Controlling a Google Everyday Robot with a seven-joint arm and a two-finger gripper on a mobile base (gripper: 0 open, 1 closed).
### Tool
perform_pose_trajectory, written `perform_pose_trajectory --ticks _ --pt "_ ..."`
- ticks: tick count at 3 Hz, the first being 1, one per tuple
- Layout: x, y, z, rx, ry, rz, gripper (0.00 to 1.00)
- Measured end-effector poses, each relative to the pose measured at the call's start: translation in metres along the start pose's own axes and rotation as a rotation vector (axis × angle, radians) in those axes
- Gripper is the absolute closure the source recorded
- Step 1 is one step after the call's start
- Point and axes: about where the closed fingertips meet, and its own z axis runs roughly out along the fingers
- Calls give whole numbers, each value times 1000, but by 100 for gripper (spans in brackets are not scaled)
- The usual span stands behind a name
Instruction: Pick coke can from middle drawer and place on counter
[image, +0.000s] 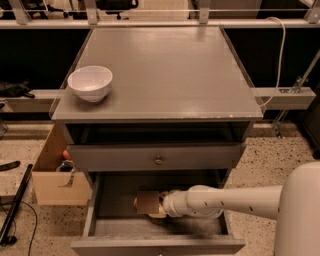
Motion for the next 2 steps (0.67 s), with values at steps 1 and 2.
perform_pose_trajectory --ticks 1,2 --pt "0 0 0 0 0 0 100" --pt "0 0 0 0 -1 0 100"
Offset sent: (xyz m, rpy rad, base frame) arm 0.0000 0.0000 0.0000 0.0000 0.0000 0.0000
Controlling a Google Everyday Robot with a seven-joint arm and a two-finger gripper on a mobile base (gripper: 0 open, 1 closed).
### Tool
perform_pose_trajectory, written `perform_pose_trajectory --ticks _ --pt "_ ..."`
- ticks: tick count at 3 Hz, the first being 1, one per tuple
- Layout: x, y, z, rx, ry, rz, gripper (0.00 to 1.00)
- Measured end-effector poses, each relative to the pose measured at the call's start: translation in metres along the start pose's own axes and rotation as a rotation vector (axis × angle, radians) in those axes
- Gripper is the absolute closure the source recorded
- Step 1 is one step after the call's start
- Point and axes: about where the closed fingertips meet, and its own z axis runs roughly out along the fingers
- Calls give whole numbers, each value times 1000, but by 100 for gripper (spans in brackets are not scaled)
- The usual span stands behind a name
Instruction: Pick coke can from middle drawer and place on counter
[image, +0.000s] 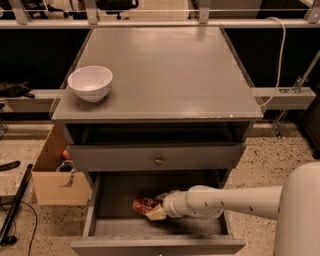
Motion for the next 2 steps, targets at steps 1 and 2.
perform_pose_trajectory --ticks 1,2 --pt "-2 -2 -19 20 -22 -5 100" --pt "-13 -4 -66 49 -77 -27 100"
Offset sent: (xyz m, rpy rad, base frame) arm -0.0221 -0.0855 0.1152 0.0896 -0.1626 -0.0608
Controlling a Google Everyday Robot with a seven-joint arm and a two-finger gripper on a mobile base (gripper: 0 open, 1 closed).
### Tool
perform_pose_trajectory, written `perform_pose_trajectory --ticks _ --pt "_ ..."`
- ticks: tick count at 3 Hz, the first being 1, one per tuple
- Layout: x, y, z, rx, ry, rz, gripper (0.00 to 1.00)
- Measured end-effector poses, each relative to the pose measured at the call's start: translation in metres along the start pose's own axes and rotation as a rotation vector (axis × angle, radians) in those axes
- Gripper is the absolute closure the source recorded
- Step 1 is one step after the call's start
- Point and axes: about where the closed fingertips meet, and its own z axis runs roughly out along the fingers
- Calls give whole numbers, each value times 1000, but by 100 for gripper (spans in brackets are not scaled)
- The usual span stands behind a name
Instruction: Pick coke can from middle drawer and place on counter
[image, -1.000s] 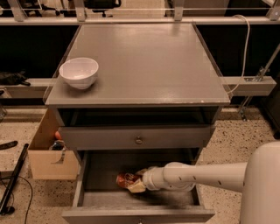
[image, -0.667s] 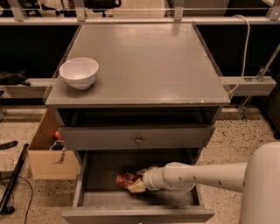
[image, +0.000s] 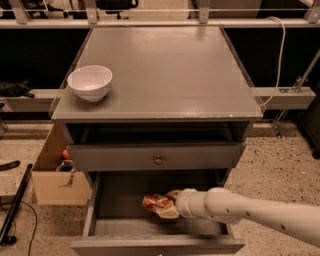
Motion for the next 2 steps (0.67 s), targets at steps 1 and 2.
perform_pose_trajectory --ticks 1,2 --pt "-17 -8 -78 55 -49 -22 100" --pt "-24 -13 -131 101 -68 -32 100"
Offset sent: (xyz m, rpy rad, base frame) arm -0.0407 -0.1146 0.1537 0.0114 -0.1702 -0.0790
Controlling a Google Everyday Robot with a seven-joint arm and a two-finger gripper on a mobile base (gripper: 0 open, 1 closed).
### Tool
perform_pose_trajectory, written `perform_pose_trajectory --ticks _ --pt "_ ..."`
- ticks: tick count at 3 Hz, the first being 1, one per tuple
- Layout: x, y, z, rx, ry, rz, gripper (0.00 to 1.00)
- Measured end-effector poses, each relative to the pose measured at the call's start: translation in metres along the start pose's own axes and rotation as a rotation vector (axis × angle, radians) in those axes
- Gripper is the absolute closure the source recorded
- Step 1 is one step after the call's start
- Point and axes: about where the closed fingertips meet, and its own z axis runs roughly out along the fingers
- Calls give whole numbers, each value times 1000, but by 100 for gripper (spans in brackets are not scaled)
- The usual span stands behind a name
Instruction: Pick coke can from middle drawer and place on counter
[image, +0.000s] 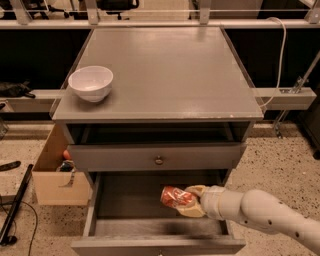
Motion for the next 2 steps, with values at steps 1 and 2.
perform_pose_trajectory --ticks 1,2 --pt "-4 1 -4 5 -4 -10 100" --pt "-14 3 -18 25 -17 -39 100"
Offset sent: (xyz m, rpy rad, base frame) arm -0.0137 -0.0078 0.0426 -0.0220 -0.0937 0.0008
